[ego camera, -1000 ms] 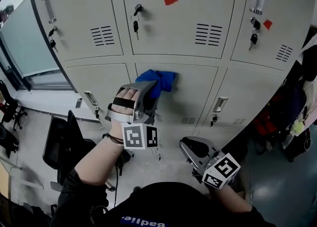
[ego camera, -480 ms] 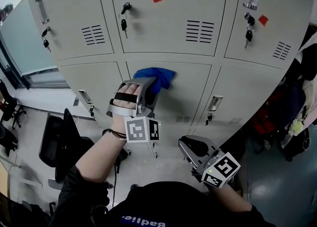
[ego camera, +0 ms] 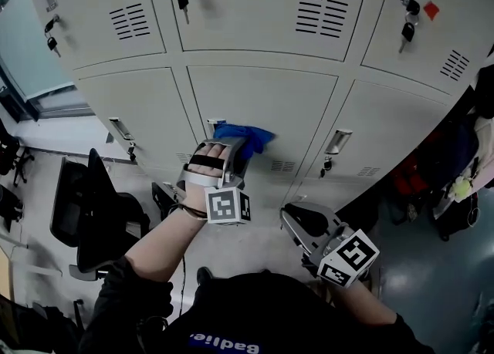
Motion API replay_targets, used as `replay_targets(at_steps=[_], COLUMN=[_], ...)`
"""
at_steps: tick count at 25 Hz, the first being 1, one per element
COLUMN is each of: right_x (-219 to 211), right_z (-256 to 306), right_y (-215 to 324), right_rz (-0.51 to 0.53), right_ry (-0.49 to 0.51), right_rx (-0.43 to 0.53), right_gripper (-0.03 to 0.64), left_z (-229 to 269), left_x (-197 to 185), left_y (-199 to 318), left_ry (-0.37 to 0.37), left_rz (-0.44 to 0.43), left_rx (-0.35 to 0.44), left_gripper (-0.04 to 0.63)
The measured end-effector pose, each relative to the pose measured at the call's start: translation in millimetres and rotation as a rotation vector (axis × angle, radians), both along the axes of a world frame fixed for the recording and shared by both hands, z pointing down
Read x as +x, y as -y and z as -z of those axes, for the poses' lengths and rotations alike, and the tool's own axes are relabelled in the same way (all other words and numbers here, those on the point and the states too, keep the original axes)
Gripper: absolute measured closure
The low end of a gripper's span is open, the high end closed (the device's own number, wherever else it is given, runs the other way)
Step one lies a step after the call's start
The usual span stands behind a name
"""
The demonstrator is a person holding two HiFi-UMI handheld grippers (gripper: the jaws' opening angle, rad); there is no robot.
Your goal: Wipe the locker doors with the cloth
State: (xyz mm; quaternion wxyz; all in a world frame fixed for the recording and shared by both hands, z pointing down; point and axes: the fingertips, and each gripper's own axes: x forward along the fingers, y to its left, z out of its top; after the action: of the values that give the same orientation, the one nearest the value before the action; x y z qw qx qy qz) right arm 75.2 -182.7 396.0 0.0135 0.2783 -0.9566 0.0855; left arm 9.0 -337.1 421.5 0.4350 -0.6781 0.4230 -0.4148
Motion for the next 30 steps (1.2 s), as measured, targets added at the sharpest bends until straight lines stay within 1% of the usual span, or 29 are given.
replay_targets(at_steps=[7, 11, 15, 19, 24, 30], right_x=[2, 0, 4, 5, 9, 13], right_z=[-6, -10, -14, -15, -17, -22], right_y=[-1, -2, -2, -3, -3, -1], right_rz=[-0.006, -0.004, -0.019, -0.024, -0.032, -0.042], right_ry=[-0.018, -0.024, -0.031, -0.032, -0.041, -0.048], right_rx=[-0.015, -0.023, -0.033, -0.036, -0.039, -0.047], right_gripper=[0.569, 0.569, 0.569, 0.569, 0.569, 0.569], left_z=[-76, -102, -120, -145, -189, -215], left_x=[6, 7, 8, 8, -5, -20], left_y=[0, 1, 1, 2, 4, 4], left_ry=[0.047, 0.065, 0.078, 0.081, 0.111, 0.137], left_rz=[0.003, 0.016, 0.03, 0.049, 0.097, 0.115], left_rx=[-0.145, -0.181, -0.2, -0.262, -0.333, -0.374], left_gripper=[0.492, 0.492, 0.492, 0.492, 0.492, 0.492])
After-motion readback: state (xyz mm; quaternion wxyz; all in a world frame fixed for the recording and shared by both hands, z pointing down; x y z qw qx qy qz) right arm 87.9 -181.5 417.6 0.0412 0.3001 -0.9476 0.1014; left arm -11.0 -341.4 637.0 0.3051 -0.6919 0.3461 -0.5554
